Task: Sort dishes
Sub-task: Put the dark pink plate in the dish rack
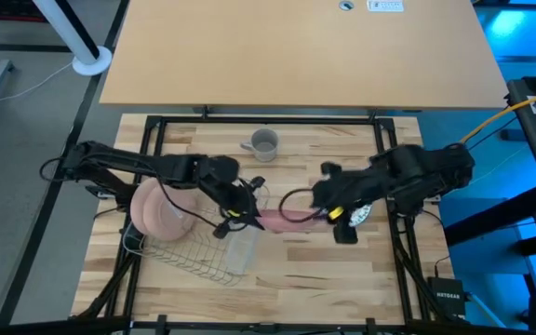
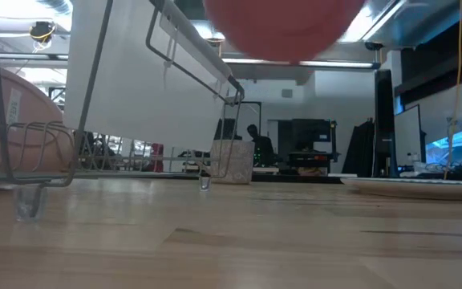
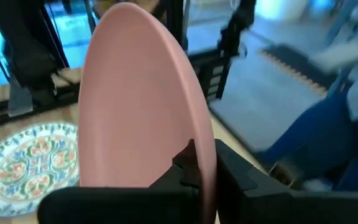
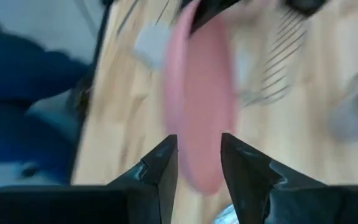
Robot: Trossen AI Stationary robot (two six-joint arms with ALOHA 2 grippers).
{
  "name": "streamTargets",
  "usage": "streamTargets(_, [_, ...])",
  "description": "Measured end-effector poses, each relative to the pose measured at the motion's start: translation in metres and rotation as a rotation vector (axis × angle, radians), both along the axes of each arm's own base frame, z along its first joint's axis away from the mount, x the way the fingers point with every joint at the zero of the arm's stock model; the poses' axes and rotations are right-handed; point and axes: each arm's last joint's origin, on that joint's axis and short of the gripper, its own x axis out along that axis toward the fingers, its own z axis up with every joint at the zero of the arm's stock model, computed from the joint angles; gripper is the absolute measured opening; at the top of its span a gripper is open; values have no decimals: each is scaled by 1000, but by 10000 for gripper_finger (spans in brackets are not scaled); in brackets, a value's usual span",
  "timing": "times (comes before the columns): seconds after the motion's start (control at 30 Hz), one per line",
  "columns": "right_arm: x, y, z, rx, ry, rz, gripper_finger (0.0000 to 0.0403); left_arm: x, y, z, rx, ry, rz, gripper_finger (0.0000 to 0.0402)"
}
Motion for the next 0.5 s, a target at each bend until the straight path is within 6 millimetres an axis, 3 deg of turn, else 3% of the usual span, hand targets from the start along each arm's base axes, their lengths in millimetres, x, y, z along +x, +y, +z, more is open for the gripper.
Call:
streamTargets(0.23, [-16, -13, 40, -224, -216, -46, 124, -43, 6, 46, -319, 54, 210, 7])
streamTargets(0.5, [-19, -20, 45, -456, -243, -57, 124, -135, 25, 75, -652, 167, 803, 8])
